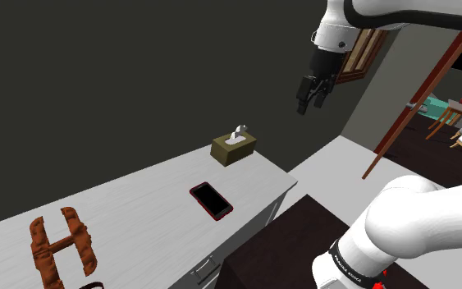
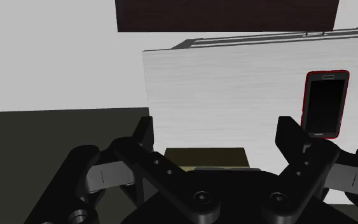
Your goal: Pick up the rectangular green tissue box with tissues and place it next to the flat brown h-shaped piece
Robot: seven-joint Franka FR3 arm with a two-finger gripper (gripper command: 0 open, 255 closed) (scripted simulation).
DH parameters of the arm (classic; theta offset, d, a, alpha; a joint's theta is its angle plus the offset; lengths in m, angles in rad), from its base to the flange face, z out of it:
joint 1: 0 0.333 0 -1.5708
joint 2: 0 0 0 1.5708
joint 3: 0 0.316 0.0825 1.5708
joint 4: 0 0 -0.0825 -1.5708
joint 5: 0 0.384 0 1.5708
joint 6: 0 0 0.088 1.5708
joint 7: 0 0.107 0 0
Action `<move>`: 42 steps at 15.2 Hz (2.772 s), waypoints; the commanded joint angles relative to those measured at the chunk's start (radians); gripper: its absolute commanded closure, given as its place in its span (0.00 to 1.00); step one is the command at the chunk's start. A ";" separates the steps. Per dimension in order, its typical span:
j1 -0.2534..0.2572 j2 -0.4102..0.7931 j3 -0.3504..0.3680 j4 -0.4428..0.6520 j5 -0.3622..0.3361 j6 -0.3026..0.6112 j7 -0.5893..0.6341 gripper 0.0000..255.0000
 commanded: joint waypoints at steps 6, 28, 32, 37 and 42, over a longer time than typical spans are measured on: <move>-0.014 0.063 -0.021 -0.099 0.078 0.229 0.082 0.00; 0.076 0.601 -0.105 -0.142 0.548 1.043 0.089 0.00; 0.086 0.636 -0.102 -0.139 0.575 1.073 0.069 0.00; 0.086 0.636 -0.102 -0.139 0.575 1.073 0.069 0.00; 0.086 0.636 -0.102 -0.140 0.576 1.074 0.069 1.00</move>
